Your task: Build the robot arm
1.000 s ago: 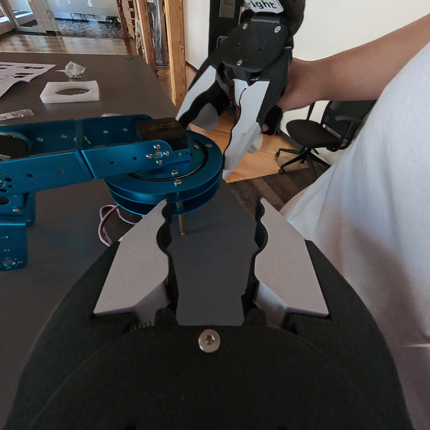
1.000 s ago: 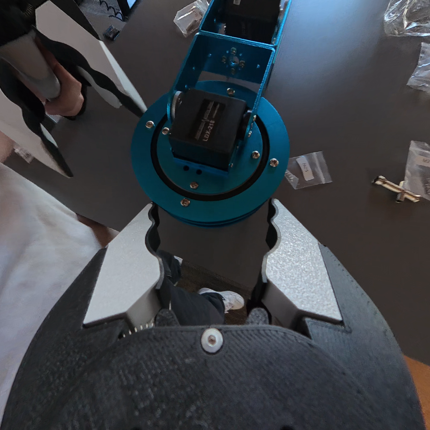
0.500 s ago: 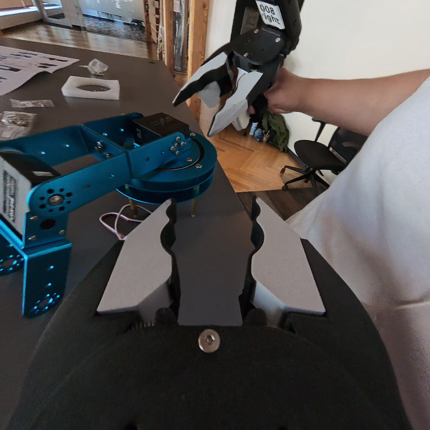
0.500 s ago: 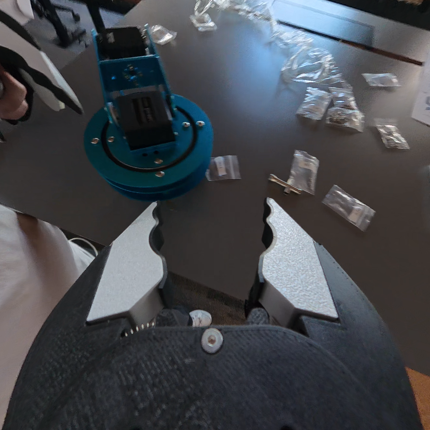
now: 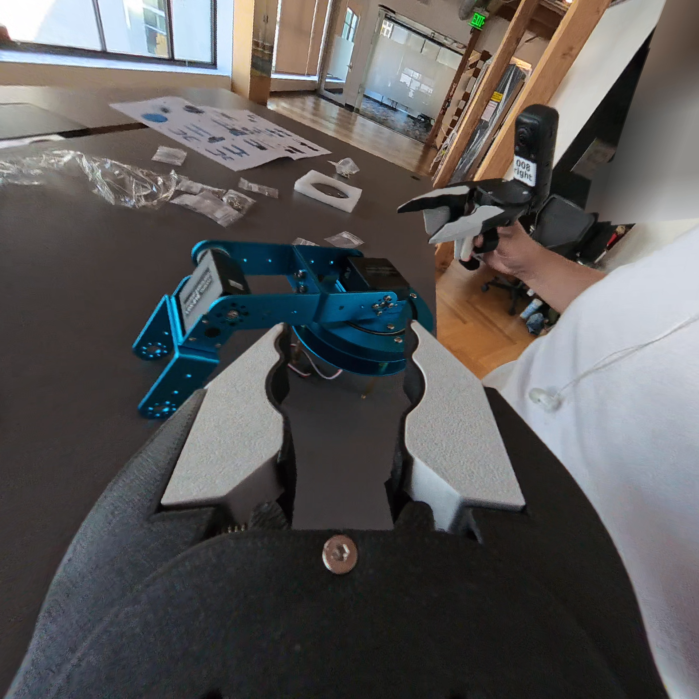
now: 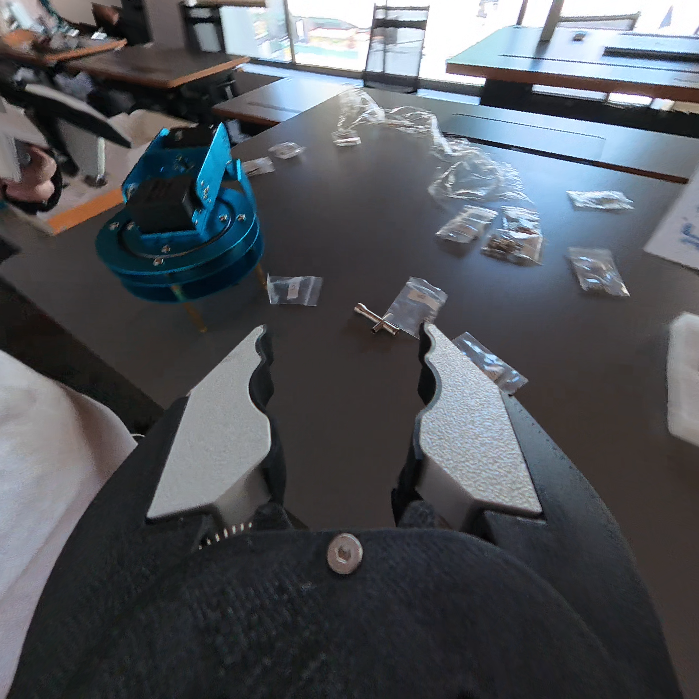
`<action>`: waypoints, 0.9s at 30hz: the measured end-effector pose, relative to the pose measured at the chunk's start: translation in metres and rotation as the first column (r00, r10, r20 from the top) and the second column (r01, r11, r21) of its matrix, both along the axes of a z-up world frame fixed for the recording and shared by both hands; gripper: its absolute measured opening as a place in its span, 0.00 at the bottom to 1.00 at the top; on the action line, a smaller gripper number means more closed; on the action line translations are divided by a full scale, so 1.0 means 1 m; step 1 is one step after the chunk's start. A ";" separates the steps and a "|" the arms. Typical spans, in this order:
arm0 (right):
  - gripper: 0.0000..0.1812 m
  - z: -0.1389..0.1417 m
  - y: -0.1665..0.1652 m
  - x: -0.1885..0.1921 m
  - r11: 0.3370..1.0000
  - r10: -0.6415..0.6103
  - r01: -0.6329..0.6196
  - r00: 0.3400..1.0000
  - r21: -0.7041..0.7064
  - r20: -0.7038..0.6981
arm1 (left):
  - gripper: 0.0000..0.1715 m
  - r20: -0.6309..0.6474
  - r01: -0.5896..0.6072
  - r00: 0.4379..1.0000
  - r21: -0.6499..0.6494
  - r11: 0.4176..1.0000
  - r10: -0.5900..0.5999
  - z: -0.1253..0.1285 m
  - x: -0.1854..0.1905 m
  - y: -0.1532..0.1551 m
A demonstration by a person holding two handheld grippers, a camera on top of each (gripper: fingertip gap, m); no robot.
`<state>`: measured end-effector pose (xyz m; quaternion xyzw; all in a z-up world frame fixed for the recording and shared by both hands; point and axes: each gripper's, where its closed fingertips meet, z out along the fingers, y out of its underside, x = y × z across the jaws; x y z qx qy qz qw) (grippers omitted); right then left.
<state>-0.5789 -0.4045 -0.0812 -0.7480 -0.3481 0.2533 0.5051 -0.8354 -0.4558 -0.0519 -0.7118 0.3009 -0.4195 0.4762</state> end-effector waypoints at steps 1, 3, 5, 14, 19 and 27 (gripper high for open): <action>0.43 -0.004 0.002 0.000 1.000 0.027 -0.028 0.999 0.014 0.030 | 0.35 0.002 -0.017 1.000 -0.007 1.000 0.017 -0.002 0.007 -0.003; 0.41 -0.014 0.015 0.019 0.999 0.014 -0.016 0.997 0.031 0.075 | 0.41 -0.060 -0.065 0.996 -0.015 0.998 0.064 -0.012 0.020 -0.008; 0.35 -0.019 0.029 0.047 1.000 0.008 -0.008 0.999 0.010 0.052 | 0.53 -0.164 -0.147 0.976 -0.001 0.989 0.145 -0.028 0.027 -0.008; 0.29 -0.024 0.064 0.126 1.000 0.009 -0.009 1.000 0.001 0.006 | 0.48 -0.384 -0.326 0.853 0.140 0.935 0.355 -0.066 0.066 -0.010; 0.29 -0.033 0.063 0.136 0.999 -0.012 0.011 0.999 0.037 0.033 | 0.46 -0.372 -0.454 0.793 0.167 0.875 0.483 -0.065 0.079 -0.005; 0.28 -0.030 0.058 0.115 0.996 0.077 -0.078 0.996 0.030 0.038 | 0.45 -0.343 -0.607 0.698 0.183 0.774 0.629 -0.064 0.094 0.001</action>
